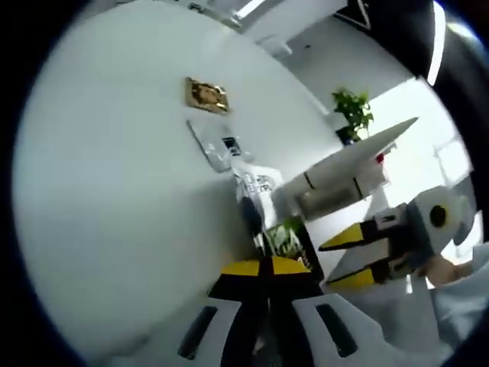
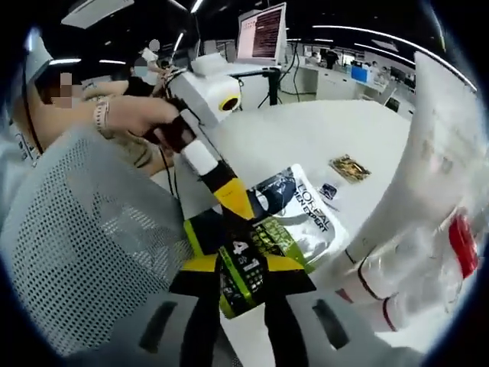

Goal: Arrange the skincare products in the storage area until every visible bottle or jar stands upright without overlapping.

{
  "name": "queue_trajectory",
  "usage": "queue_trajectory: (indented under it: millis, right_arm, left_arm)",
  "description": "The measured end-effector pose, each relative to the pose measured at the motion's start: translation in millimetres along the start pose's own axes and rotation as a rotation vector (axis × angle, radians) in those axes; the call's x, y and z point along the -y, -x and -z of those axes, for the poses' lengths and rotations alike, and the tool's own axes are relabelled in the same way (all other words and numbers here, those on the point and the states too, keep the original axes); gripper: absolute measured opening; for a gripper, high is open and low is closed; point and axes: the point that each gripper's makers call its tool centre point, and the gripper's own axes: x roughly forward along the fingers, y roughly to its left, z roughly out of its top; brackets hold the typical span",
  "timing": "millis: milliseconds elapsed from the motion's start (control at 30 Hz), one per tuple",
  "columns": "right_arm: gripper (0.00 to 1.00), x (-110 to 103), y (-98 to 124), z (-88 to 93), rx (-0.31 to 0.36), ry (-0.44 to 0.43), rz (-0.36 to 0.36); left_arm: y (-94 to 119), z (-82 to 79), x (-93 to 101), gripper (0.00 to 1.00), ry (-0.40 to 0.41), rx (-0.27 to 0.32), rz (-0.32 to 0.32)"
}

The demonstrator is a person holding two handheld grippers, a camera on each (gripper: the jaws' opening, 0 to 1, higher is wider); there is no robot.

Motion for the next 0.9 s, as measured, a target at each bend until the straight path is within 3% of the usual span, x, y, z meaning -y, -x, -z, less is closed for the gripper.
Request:
queue_trajectory:
  millis: [133,233,367,500,567,767,867,900]
  right_arm:
    - [0.26,0.6,-5.0,7.1,-0.038,0.013,-0.003]
    - [0.27,-0.6,-7.4,12.2,-0.055,0.017,-0.01]
    - [0.27,-0.1,-10.1,18.5,-0.09,0.04,-0.018]
    - [0.3,-1.3,-10.0,18.1,-0.088,0.019,-0.034]
    - [0.32,-3.1,-9.9,18.3,-0.091,0.023,-0.046]
    - [0.3,2.3,-12.2,17.8,-0.102,0.044,-0.024]
    - [0.29,4.5,-13.7,16.4,-0.108,0.048,-0.015]
    - [0.29,5.1,-13.9,16.3,-0.111,0.051,-0.013]
  left_arm:
    - [-0.3,-1.8,-2.4,0.0,-0.088,0.013,-0.021]
    - [0.3,-1.3,-1.0,0.02,-0.263,0.011,-0.02]
    - [3.7,-1.5,-2.3,0.05,-0.287,0.004,-0.042]
    - [14.7,-25.9,-16.7,0.2,-0.386,0.092,-0.164]
    - [17.9,-27.4,-23.5,0.23,-0.444,0.059,-0.229]
    - [10.1,-47.7,-3.3,0.32,-0.565,0.14,-0.217]
    - [10.6,-59.9,-11.5,0.32,-0.674,0.154,-0.331]
    - [10.9,-64.8,-9.4,0.3,-0.707,0.175,-0.336]
